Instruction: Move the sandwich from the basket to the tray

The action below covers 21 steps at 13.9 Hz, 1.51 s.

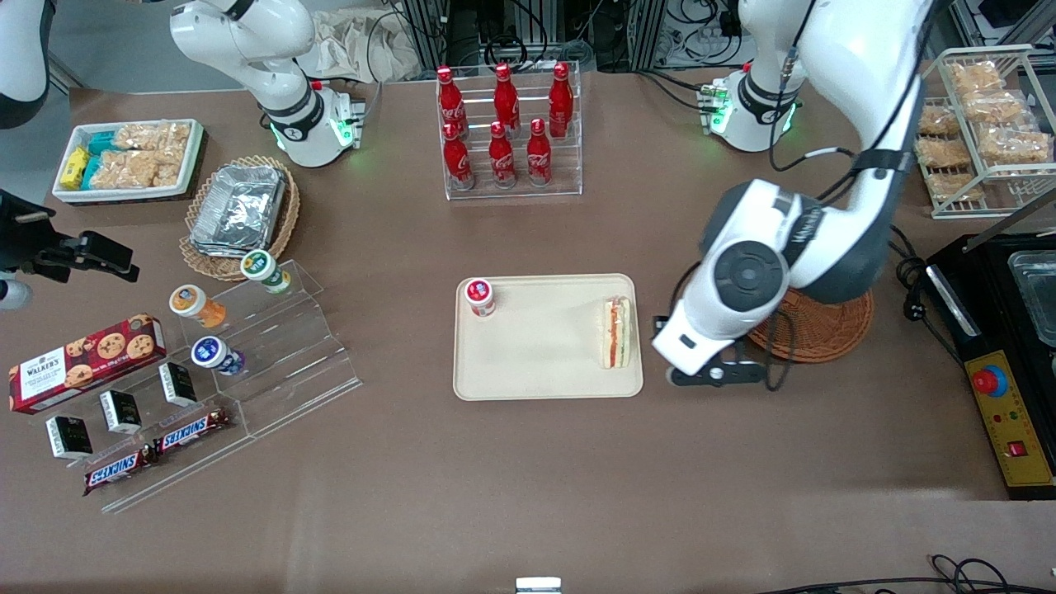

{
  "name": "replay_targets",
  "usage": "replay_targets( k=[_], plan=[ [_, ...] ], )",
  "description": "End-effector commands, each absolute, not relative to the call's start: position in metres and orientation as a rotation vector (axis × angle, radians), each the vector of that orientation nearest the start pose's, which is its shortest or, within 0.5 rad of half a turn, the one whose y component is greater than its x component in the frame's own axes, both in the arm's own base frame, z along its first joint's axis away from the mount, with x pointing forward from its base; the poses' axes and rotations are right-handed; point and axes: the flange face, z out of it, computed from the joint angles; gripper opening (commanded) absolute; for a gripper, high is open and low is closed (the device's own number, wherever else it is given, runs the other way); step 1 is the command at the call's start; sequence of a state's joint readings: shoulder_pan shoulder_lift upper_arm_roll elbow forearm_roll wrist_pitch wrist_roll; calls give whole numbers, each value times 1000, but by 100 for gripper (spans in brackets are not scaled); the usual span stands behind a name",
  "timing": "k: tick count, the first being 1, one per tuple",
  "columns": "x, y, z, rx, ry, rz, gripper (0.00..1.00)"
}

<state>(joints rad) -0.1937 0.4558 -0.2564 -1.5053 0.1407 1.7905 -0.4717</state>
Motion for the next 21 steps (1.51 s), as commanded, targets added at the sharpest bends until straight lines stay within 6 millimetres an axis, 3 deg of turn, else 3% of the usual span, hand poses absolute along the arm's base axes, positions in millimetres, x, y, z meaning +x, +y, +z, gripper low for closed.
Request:
replay_targets(
  k=[1, 4, 7, 13, 15, 17, 21],
  plan=[
    [622, -204, 424, -3022, 63, 207, 100],
    [627, -153, 445, -3004, 118, 225, 100],
    [625, -115, 474, -3008, 125, 203, 100],
    [614, 10, 535, -3141, 76, 149, 100],
    [606, 39, 552, -3147, 38, 108, 100],
    [607, 48, 558, -3140, 15, 87, 100],
    [609, 42, 557, -3143, 31, 86, 100]
  ],
)
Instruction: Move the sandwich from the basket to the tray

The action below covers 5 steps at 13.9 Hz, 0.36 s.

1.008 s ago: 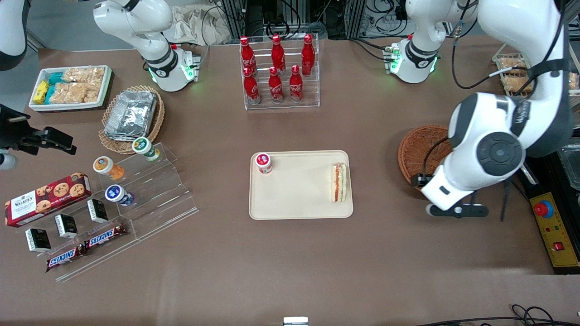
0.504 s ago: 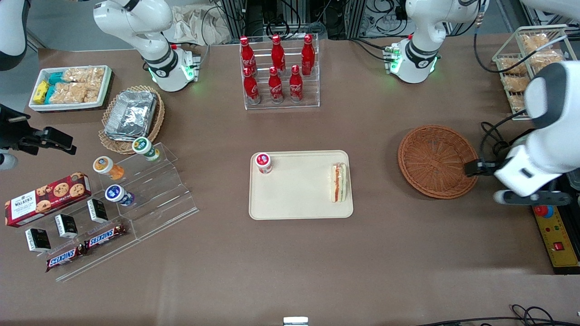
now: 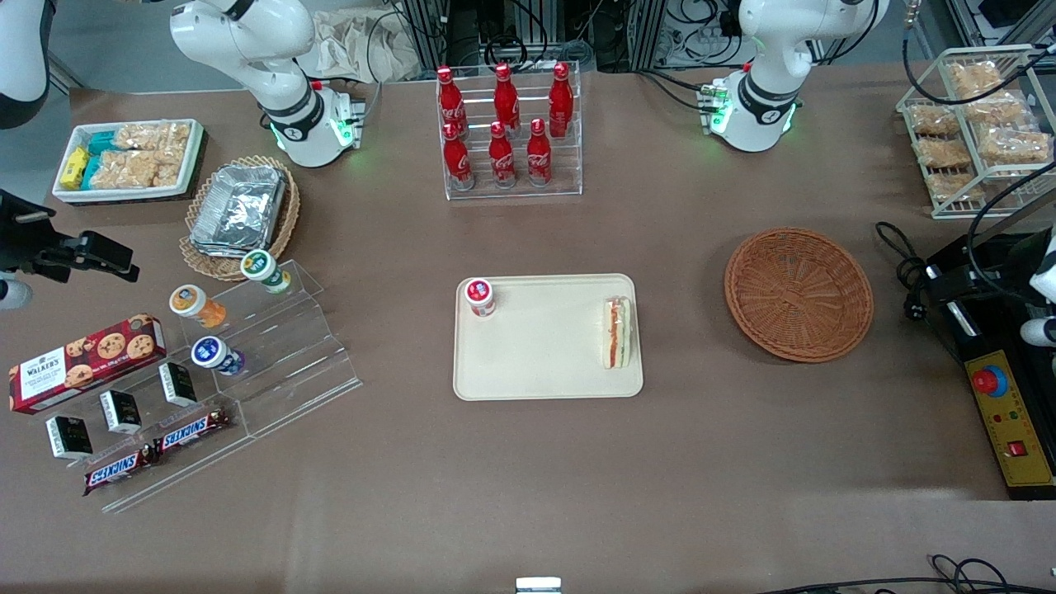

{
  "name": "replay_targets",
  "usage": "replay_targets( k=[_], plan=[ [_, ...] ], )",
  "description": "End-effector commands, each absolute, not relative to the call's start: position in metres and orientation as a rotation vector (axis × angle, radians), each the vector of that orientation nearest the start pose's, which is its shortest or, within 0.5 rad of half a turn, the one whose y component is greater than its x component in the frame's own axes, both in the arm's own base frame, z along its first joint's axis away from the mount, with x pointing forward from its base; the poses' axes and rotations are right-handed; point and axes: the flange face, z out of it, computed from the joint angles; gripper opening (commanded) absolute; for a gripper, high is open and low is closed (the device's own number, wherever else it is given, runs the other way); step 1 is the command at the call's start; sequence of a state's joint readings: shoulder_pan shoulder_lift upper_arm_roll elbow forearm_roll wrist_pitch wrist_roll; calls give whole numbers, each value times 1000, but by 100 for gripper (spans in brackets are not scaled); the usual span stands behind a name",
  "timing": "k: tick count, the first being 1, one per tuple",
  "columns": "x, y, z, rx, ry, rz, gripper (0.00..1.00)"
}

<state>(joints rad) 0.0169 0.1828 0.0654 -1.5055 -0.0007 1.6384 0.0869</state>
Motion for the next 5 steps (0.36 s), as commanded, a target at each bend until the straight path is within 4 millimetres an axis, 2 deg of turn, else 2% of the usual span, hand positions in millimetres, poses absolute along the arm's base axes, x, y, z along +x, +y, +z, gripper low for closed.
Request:
replay_targets(
  k=[1, 5],
  plan=[
    [610, 41, 556, -3145, 31, 88, 100],
    [610, 40, 556, -3139, 37, 89, 100]
  ],
)
